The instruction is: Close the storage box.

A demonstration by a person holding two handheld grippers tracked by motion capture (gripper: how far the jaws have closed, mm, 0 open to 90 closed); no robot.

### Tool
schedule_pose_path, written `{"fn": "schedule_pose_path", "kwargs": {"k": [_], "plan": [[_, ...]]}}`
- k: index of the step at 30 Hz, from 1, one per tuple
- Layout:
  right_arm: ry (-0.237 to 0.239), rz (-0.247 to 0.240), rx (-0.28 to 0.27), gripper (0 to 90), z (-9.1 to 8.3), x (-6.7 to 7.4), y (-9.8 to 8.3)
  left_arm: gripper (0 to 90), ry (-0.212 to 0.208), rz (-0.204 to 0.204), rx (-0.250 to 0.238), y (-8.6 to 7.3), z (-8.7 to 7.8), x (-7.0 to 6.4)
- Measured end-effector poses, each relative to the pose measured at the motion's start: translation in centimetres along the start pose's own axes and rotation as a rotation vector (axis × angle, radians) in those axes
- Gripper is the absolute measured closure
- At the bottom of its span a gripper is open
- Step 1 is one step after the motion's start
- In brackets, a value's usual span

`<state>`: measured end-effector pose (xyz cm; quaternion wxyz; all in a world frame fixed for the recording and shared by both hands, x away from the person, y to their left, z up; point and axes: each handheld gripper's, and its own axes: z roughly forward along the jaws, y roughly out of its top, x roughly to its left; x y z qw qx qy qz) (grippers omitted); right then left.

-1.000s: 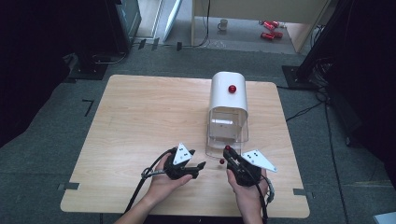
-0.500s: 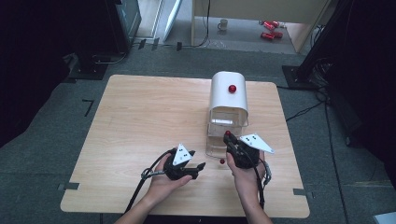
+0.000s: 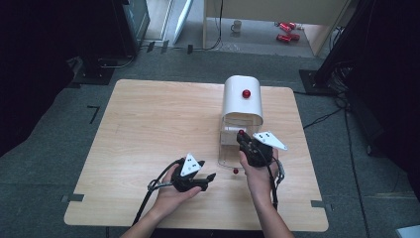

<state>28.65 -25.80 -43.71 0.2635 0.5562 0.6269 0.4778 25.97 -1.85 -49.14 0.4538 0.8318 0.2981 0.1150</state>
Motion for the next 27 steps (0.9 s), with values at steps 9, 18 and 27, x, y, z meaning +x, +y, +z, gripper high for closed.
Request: {"fn": "schedule_pose_path", "kwargs": {"k": [9,18,27], "plan": [[0.026,0.013,0.007,68.3,-0.4,-0.1,-0.2,33.3,0.024,-0.01,0.016,-0.4,-0.3,0.7],[0.028,-0.014,0.028,49.5,-3.0,0.3,-2.0,1.0,0.099,0.013,0.162,-1.5,1.0,1.1],[0.024,-0.025,0.058,43.1,-5.7,0.8,-5.3,1.1,0.133,0.055,0.219,-2.2,1.5,1.2]]}}
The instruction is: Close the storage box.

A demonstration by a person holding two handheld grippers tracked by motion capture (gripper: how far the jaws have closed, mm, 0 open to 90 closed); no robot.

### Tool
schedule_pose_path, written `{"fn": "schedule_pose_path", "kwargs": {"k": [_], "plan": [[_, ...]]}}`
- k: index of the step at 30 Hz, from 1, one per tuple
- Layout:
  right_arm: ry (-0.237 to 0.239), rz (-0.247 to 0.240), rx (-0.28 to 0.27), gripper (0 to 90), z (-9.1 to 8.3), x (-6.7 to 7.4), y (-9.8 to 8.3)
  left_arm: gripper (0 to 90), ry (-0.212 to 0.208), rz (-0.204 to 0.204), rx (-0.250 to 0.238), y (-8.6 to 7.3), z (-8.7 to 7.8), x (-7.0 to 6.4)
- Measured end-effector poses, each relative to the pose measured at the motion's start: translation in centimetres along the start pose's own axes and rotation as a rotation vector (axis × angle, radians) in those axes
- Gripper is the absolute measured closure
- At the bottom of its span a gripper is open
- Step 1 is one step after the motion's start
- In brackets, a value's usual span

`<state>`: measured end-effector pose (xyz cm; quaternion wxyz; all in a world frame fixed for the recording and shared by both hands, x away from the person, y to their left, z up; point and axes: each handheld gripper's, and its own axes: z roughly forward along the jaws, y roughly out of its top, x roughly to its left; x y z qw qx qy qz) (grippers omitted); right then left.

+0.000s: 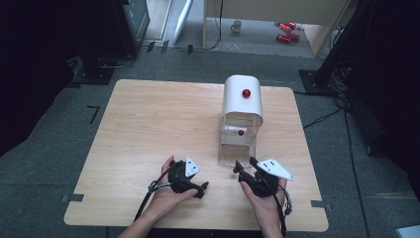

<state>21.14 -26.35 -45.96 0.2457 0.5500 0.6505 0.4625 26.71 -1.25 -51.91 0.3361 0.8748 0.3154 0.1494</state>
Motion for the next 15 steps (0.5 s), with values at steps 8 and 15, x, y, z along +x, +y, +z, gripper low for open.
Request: {"fn": "schedule_pose_path", "kwargs": {"k": [8,15], "plan": [[-0.009,0.003,0.035,49.2,-0.1,0.6,-2.7,1.2,-0.014,-0.043,0.001,-0.2,0.1,0.2],[-0.004,0.034,0.053,53.0,0.4,0.7,-3.5,1.2,-0.015,-0.043,0.001,-0.2,0.1,0.2]]}}
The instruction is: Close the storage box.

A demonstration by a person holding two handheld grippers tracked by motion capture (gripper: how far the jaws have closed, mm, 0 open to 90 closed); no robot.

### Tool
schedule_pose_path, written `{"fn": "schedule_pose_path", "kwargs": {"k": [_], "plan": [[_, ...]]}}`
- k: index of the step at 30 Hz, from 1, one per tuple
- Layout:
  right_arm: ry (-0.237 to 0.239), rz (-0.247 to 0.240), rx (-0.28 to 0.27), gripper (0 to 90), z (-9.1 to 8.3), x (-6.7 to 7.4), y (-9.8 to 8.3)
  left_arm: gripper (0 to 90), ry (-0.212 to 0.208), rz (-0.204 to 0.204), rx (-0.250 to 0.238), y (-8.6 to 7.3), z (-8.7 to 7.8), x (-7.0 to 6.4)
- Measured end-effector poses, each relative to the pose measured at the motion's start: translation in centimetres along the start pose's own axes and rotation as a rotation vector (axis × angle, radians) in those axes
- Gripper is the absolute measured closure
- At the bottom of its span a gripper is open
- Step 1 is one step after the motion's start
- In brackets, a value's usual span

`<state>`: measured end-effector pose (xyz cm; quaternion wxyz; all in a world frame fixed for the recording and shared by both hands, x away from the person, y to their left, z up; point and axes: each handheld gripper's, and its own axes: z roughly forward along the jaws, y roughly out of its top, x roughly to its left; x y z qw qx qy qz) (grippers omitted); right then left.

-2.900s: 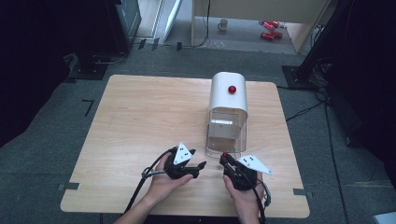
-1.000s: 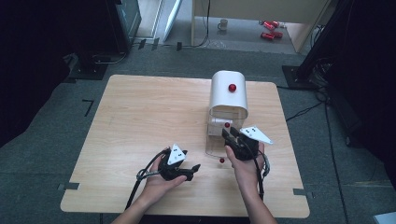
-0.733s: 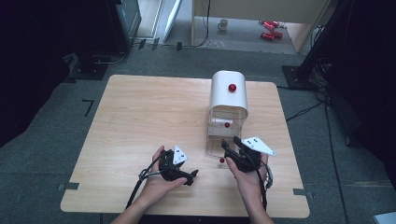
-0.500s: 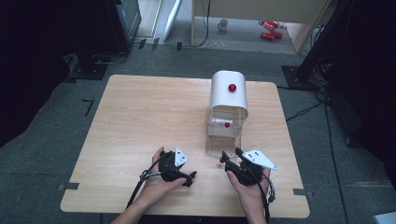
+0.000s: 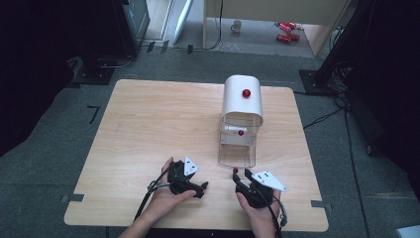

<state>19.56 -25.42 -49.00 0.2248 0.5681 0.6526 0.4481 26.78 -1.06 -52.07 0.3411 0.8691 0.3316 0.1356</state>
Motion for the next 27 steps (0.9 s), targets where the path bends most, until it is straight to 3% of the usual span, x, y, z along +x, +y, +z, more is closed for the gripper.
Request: {"fn": "schedule_pose_path", "kwargs": {"k": [7,11,27], "plan": [[-0.016,-0.013,0.024,57.3,1.0,0.1,-0.6,1.2,0.0,0.002,0.002,0.0,0.0,0.0],[-0.041,0.007,0.041,64.0,1.8,-0.4,-0.9,1.2,0.0,0.001,0.001,0.0,0.0,0.0],[-0.052,0.022,0.089,71.6,3.8,-0.2,-1.5,1.2,0.0,-0.001,0.0,0.0,0.0,0.0]]}}
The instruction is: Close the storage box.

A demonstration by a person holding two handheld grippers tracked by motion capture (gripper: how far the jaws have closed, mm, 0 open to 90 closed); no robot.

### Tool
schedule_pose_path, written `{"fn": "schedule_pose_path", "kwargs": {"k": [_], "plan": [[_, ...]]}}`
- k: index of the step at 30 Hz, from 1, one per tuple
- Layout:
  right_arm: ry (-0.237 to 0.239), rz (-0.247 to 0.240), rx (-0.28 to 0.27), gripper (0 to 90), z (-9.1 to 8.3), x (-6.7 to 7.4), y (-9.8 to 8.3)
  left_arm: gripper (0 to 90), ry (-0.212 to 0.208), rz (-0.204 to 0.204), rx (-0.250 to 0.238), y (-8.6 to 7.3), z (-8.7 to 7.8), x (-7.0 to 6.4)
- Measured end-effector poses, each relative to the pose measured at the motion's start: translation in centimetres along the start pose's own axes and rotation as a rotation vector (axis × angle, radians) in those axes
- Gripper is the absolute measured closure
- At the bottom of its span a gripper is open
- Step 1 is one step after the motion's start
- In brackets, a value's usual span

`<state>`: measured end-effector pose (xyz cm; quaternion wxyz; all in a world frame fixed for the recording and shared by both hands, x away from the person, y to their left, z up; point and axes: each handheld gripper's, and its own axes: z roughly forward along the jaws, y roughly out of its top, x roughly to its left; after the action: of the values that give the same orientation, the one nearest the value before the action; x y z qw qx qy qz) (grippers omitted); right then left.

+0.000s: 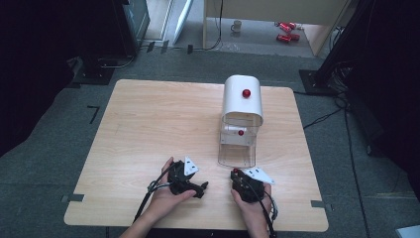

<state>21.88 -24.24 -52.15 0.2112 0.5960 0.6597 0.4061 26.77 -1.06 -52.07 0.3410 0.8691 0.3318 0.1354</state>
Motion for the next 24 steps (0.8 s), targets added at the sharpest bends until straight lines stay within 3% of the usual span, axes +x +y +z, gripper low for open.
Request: {"fn": "schedule_pose_path", "kwargs": {"k": [9,12,24], "plan": [[0.006,0.017,-0.013,74.3,-0.13,0.01,0.09,1.3,0.0,0.001,0.0,0.02,0.02,-0.02],[0.026,0.031,-0.015,71.4,-0.26,-0.07,0.22,1.3,0.0,0.001,0.0,0.02,0.02,-0.02],[0.024,0.037,-0.026,75.5,-0.33,0.01,0.35,1.3,0.001,0.0,0.0,0.05,0.04,-0.05]]}}
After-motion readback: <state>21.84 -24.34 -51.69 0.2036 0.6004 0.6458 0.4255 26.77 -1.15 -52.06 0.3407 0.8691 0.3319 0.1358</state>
